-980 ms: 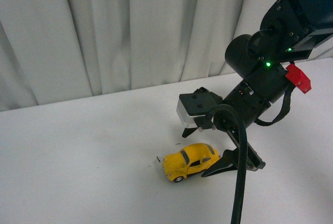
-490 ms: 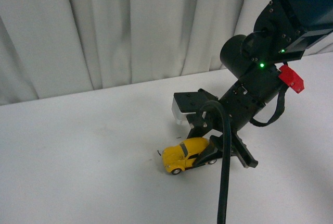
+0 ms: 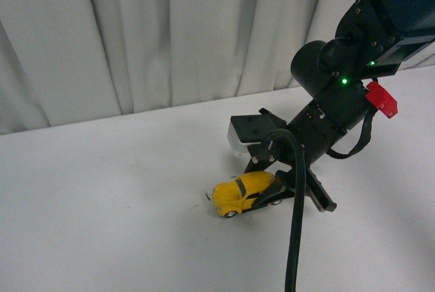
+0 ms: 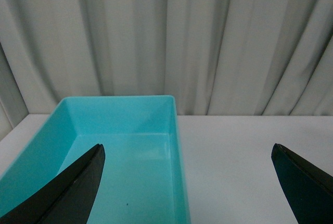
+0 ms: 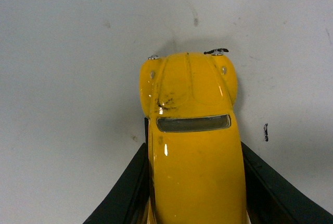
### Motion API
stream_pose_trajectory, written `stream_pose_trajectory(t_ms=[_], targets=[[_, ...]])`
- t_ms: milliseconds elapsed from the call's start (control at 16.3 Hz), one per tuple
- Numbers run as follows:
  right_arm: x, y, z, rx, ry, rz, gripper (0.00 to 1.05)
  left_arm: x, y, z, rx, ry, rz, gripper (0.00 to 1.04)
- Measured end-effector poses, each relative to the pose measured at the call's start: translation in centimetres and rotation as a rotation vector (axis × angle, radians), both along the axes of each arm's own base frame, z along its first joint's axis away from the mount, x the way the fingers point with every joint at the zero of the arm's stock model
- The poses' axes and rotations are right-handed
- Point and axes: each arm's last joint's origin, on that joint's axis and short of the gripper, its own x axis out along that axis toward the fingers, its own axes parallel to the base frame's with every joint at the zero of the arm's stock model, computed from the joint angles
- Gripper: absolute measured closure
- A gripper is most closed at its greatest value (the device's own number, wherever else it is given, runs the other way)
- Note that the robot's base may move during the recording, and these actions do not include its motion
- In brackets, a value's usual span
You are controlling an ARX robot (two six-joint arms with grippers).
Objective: Wind up and store yellow beetle toy
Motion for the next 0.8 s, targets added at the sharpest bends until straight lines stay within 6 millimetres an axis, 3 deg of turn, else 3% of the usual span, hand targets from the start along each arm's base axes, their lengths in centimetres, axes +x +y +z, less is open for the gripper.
stream_pose_trajectory(t_ms=[490, 551, 796], targets=[[-1.8, -2.4, -0.4, 0.021, 0.006, -0.05, 0.62, 0.0, 0.0, 0.0, 0.0, 0.0, 0.0, 0.07], [-3.3, -3.9, -0.6, 0.023, 0.029, -0.086, 0.62, 0.0, 0.0, 0.0, 0.0, 0.0, 0.0, 0.07], [-5.3, -6.4, -0.9, 0.016, 0.029, -0.132, 0.62, 0.0, 0.0, 0.0, 0.0, 0.0, 0.0, 0.07]])
